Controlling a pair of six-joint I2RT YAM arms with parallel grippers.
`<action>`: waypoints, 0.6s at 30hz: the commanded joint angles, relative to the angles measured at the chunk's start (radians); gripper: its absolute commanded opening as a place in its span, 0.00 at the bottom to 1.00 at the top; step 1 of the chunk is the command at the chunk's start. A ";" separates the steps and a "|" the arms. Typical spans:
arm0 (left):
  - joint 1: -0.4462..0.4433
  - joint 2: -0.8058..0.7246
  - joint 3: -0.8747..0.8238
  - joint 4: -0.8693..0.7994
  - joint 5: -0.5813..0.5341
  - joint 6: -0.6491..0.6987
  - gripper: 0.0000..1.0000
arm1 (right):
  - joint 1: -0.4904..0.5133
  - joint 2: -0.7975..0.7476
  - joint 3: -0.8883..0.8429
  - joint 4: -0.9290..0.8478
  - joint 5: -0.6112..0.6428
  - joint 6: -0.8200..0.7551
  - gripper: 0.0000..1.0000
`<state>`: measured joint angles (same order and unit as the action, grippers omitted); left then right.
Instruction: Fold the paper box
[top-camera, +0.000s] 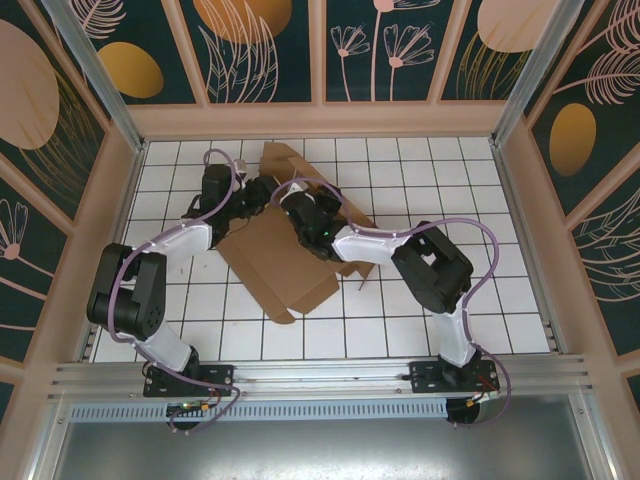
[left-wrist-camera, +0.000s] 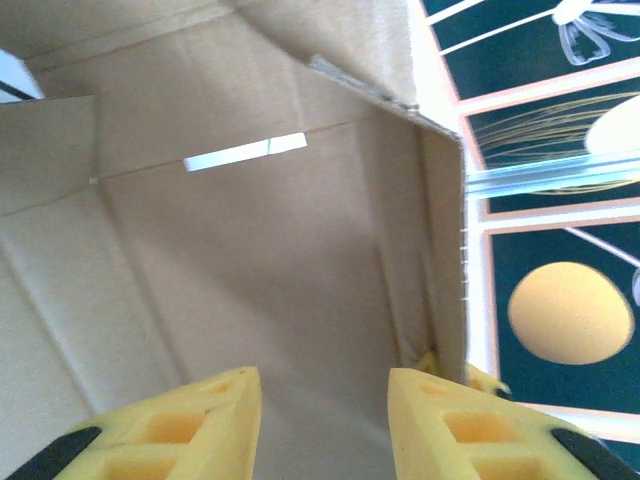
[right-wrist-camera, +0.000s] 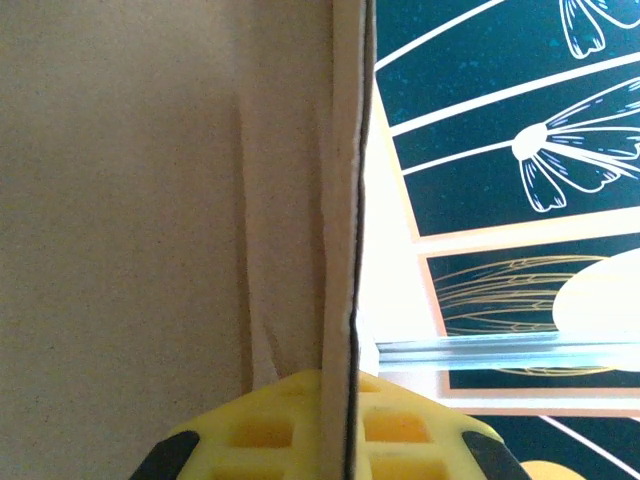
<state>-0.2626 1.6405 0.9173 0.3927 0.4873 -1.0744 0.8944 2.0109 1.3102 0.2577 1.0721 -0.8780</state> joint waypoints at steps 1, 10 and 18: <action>0.004 0.004 -0.058 0.256 0.079 -0.097 0.32 | -0.009 -0.050 -0.028 0.077 -0.029 0.032 0.05; 0.004 0.111 -0.058 0.679 0.147 -0.267 0.43 | -0.012 -0.060 -0.045 0.065 -0.053 0.042 0.06; 0.004 0.194 0.050 0.511 0.120 -0.196 0.47 | -0.005 -0.064 -0.051 0.077 -0.056 0.043 0.06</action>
<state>-0.2607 1.8141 0.9234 0.9279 0.6086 -1.3094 0.8898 1.9793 1.2797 0.2817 1.0256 -0.8814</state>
